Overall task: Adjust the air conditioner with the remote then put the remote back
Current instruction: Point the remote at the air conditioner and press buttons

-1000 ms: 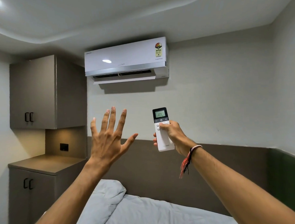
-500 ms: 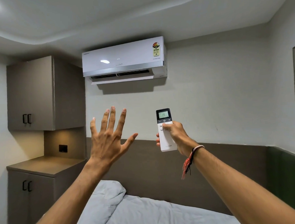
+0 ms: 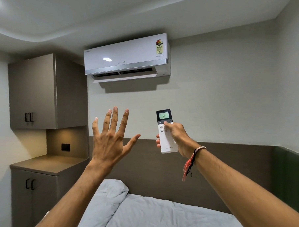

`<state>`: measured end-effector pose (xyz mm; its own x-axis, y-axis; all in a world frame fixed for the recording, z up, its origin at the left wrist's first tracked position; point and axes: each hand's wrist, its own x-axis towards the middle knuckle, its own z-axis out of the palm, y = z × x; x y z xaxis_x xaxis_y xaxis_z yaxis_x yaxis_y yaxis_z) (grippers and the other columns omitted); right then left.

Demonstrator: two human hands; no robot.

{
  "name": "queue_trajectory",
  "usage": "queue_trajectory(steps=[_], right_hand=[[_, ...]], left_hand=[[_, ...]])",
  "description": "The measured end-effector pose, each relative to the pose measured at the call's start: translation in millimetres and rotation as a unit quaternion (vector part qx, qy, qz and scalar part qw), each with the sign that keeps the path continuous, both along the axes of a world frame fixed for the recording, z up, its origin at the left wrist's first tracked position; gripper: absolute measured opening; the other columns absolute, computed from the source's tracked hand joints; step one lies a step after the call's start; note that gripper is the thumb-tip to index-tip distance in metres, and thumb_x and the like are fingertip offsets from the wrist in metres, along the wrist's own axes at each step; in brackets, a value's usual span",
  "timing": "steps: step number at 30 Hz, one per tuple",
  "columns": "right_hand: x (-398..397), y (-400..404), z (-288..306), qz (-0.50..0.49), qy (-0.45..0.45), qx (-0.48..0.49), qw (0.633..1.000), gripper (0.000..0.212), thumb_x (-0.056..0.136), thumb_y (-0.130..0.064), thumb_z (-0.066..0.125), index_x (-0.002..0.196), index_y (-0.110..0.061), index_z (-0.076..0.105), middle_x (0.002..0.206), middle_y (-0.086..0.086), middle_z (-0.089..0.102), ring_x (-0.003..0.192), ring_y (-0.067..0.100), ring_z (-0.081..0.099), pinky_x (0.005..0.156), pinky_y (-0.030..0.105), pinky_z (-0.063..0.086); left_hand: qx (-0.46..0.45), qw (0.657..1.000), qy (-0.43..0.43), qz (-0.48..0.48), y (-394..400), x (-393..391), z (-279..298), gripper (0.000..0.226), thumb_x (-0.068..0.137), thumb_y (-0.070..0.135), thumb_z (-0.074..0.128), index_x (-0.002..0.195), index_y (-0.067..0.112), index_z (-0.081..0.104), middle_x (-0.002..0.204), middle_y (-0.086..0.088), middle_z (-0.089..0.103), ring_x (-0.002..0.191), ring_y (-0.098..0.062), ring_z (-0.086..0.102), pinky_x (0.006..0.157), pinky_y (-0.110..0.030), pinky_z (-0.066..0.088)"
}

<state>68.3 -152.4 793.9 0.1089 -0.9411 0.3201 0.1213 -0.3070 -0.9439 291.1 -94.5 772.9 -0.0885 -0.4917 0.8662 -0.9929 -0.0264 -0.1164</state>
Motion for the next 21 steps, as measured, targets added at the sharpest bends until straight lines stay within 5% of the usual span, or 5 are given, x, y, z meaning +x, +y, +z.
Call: queue_trajectory(steps=[13, 21], right_hand=[[7, 12, -2, 0.006, 0.034, -0.024, 0.999, 0.021, 0.106, -0.022, 0.049, 0.114, -0.003, 0.052, 0.088, 0.02, 0.072, 0.055, 0.028, 0.072, 0.048, 0.037, 0.062], [12, 12, -3, 0.005, 0.008, -0.008, 1.0, 0.019, 0.105, -0.024, 0.049, 0.104, -0.006, 0.055, 0.087, 0.021, 0.072, 0.055, 0.029, 0.073, 0.048, 0.038, 0.062]], left_hand=[[0.007, 1.0, 0.003, -0.004, 7, 2, -2, 0.091, 0.087, 0.08, 0.016, 0.161, 0.027, 0.015, 0.168, -0.017, 0.018, 0.154, -0.034, 0.024, 0.12, -0.067, 0.019], [0.015, 1.0, 0.004, -0.005, 10, 4, -2, 0.092, 0.086, 0.08, 0.011, 0.16, 0.026, 0.017, 0.168, -0.018, 0.019, 0.154, -0.035, 0.025, 0.12, -0.067, 0.02]])
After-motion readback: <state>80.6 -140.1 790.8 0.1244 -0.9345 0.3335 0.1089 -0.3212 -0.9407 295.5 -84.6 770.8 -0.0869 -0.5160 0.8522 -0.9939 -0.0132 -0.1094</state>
